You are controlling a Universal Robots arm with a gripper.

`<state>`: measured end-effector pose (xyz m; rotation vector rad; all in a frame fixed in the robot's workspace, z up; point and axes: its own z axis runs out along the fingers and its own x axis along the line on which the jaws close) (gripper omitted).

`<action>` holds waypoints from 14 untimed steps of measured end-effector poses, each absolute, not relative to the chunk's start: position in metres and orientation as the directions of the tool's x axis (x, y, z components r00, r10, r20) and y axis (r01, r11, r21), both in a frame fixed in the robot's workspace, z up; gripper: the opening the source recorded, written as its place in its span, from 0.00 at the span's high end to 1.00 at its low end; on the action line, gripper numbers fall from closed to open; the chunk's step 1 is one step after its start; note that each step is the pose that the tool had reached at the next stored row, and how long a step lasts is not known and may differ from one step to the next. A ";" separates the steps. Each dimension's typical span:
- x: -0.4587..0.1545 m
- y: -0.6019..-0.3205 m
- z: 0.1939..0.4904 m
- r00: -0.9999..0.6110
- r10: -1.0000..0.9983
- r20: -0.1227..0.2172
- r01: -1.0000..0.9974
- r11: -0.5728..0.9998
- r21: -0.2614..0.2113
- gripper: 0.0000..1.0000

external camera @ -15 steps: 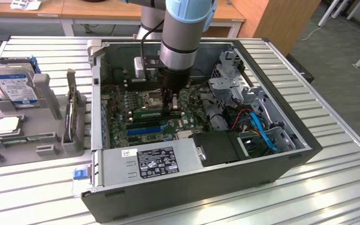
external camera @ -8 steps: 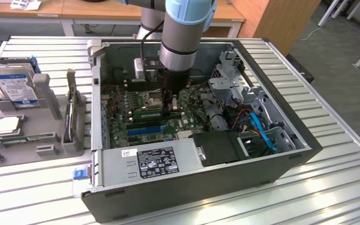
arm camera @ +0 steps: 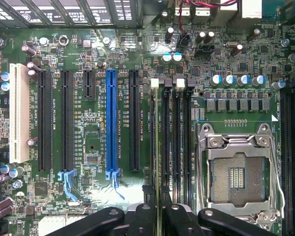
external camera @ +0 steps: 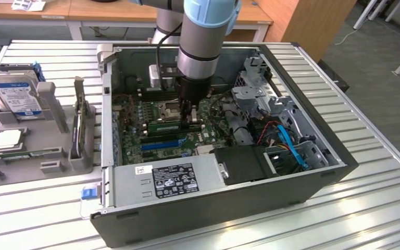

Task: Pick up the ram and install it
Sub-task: 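Insert the ram into the slot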

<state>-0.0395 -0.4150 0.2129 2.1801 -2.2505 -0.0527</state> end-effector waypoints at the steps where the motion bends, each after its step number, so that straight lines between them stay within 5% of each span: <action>1: -0.040 -0.415 0.213 -0.032 -0.999 -0.018 -0.999 0.032 0.030 0.85; 14: -0.040 -0.414 0.228 -0.032 -0.999 -0.018 -0.999 0.032 0.030 0.79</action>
